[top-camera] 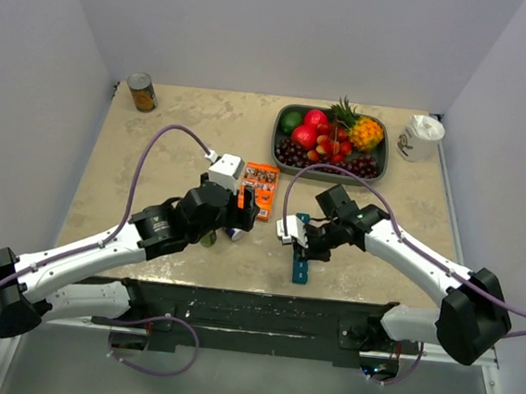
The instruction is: Sort the pills into containers
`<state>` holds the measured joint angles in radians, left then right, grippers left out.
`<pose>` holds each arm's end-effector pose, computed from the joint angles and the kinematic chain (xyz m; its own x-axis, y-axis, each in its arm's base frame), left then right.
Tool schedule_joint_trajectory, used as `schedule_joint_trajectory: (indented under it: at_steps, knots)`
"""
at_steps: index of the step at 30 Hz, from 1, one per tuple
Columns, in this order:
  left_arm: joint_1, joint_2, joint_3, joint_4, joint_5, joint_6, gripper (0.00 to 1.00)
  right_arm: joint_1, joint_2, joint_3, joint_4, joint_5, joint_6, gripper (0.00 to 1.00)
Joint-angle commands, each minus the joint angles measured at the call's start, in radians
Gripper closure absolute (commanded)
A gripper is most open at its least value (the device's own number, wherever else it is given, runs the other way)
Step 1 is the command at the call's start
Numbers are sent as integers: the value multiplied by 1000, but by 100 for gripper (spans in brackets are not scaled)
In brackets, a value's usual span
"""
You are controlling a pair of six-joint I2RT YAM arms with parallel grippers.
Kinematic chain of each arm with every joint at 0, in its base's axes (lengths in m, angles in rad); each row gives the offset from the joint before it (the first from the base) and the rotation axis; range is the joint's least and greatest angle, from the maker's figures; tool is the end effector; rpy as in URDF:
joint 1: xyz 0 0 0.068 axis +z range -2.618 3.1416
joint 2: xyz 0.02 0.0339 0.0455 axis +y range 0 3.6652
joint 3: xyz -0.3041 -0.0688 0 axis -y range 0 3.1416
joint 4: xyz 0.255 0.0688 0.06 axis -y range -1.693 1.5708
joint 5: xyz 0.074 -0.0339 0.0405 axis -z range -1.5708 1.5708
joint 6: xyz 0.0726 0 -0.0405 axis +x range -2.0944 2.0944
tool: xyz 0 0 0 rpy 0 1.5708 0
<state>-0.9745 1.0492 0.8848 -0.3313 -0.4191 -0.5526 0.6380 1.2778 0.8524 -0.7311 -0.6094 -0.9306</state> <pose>0.1667 -0.1930 0.3279 -0.5186 -0.0897 -0.8503 0.3320 0.8953 -0.2970 0.1704 0.1781 0.2318 0.1009 -0.7439 -0.6607 -0.9920 -0.1257 -0.0098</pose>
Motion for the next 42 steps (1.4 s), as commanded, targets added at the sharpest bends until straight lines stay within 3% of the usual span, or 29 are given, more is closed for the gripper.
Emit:
schedule_joint_trajectory:
  at_steps: [1,17,32,42]
  knots:
    - [16,-38,-18,0,-46,36,21,25,11,-21,78,88,39,100]
    - [26,-101,-41,-25,-64,51,21,95,227,-62,145,280,90,100]
    - [26,-144,-63,-31,-57,37,21,88,68,106,-43,148,79,100]
    - [26,-132,-66,-14,-43,49,21,-118,-41,66,-154,206,23,98]
